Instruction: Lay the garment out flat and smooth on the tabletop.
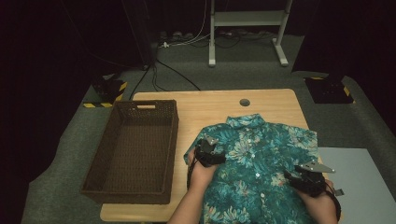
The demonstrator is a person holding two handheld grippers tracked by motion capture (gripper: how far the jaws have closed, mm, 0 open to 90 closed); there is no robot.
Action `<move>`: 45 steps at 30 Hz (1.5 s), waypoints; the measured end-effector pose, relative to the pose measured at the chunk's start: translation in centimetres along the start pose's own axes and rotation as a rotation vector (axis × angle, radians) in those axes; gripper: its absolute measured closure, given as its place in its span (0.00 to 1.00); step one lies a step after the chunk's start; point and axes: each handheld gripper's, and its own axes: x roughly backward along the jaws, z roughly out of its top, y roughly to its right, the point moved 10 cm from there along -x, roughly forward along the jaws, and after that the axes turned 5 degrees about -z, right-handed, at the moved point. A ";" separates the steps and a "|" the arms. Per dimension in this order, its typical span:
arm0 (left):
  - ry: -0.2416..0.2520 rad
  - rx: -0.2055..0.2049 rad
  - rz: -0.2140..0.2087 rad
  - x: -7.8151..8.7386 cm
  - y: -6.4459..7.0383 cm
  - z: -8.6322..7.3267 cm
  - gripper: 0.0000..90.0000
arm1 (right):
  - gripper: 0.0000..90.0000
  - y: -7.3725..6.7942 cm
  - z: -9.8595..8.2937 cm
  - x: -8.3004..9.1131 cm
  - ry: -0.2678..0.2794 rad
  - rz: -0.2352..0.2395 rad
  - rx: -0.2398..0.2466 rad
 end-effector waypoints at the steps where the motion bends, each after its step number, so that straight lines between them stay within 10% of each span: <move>1: -0.004 0.001 0.002 0.0 -0.2 -0.1 0.24 | 0.50 0.0 0.0 0.0 0.000 0.000 0.000; 15: -0.016 0.026 0.058 0.7 -3.4 -0.3 0.25 | 0.50 0.0 0.0 0.0 0.000 0.000 -0.001; 25: -0.011 -0.031 0.154 1.5 -4.5 -0.3 0.40 | 0.50 0.0 0.0 0.0 0.000 -0.001 -0.003; 45: -0.013 -0.016 0.167 0.9 -5.7 -0.1 0.64 | 0.52 1.3 -0.6 0.6 -0.003 -0.023 -0.022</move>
